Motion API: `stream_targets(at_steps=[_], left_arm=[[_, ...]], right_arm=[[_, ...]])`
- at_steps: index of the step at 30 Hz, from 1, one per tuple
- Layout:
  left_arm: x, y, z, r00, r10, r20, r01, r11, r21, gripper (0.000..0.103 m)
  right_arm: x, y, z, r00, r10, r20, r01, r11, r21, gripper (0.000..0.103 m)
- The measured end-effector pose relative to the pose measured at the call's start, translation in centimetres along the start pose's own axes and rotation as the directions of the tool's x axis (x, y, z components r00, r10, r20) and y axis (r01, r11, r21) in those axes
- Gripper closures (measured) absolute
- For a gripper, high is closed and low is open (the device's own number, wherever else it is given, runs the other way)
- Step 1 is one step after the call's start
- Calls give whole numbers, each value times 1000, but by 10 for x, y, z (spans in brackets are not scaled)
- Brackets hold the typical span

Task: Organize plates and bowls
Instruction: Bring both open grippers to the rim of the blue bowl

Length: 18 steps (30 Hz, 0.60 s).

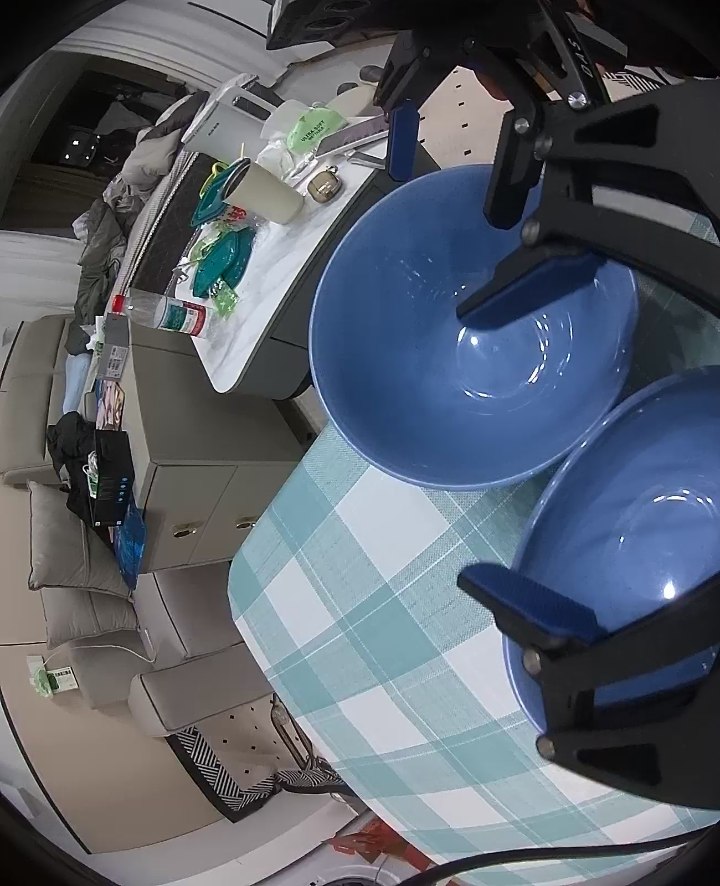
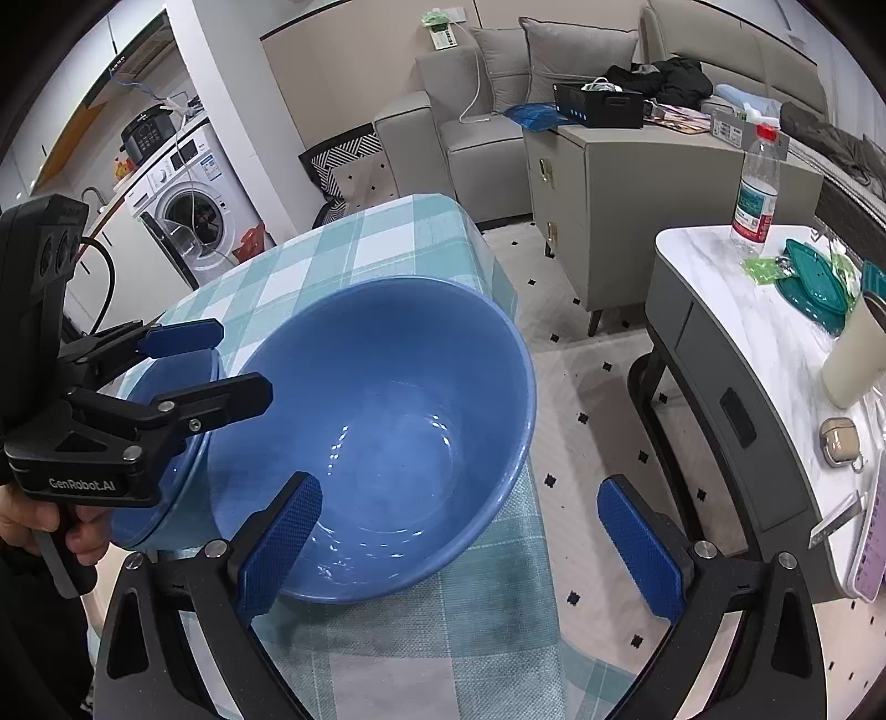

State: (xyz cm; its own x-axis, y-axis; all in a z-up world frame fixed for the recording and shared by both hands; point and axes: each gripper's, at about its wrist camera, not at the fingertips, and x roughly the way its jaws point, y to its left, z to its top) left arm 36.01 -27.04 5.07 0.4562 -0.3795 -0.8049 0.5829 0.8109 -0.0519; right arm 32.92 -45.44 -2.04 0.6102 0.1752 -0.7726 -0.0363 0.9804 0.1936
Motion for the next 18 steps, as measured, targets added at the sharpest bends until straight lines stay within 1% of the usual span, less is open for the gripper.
stream_targets(at_steps=[2, 5, 8, 10, 12, 15, 18], left_arm=[[3, 0, 1, 1000, 10, -8, -10, 1000, 5, 26], [6, 0, 2, 1000, 10, -17, -10, 1000, 5, 34], [9, -1, 2, 1000, 13, -28, -12, 1000, 13, 39], [11, -2, 2, 999, 11, -35, -10, 1000, 17, 43], [12, -2, 2, 999, 12, -39, -11, 1000, 17, 43], [14, -2, 3, 999, 15, -47, -14, 1000, 17, 48], [16, -1, 4, 998, 15, -55, -14, 1000, 19, 51]], right_arm=[[2, -1, 0, 1000, -2, 0, 2, 1000, 4, 1], [3, -2, 0, 1000, -2, -2, 2, 1000, 5, 1], [4, -2, 0, 1000, 3, -3, -3, 1000, 7, 3], [4, -2, -1, 1000, 5, -3, -5, 1000, 7, 6], [5, -2, -2, 1000, 7, -5, -6, 1000, 7, 8], [7, -1, -3, 1000, 5, -11, -5, 1000, 6, 14], [9, 1, -4, 1000, 3, -17, -3, 1000, 3, 19]])
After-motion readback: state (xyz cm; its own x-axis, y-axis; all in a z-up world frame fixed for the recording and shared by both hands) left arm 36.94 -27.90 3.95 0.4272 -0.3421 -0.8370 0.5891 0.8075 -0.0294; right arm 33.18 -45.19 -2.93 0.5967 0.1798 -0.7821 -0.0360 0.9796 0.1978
